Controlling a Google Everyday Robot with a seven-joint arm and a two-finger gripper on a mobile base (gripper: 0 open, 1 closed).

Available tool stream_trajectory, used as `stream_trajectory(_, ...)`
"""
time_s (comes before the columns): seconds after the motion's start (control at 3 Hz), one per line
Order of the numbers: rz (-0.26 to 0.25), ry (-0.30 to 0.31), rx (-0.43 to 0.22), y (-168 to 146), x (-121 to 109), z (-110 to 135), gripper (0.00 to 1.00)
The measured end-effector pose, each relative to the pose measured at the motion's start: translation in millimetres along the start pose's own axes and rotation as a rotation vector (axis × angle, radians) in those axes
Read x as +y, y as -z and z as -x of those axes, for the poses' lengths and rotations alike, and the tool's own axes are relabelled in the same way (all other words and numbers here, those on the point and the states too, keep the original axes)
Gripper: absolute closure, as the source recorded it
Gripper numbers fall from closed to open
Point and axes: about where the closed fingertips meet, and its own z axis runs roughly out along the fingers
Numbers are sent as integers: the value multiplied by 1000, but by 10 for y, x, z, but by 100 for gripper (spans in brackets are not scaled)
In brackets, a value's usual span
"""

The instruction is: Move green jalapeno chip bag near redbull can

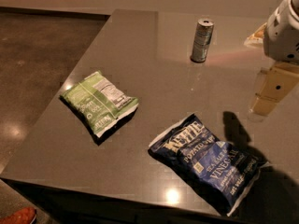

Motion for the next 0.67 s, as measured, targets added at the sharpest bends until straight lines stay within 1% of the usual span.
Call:
stream_trajectory(0.33,17,30,-40,-99,-68,232,0)
stream_trajectory(0.67,52,78,-113,-319,-146,647,0)
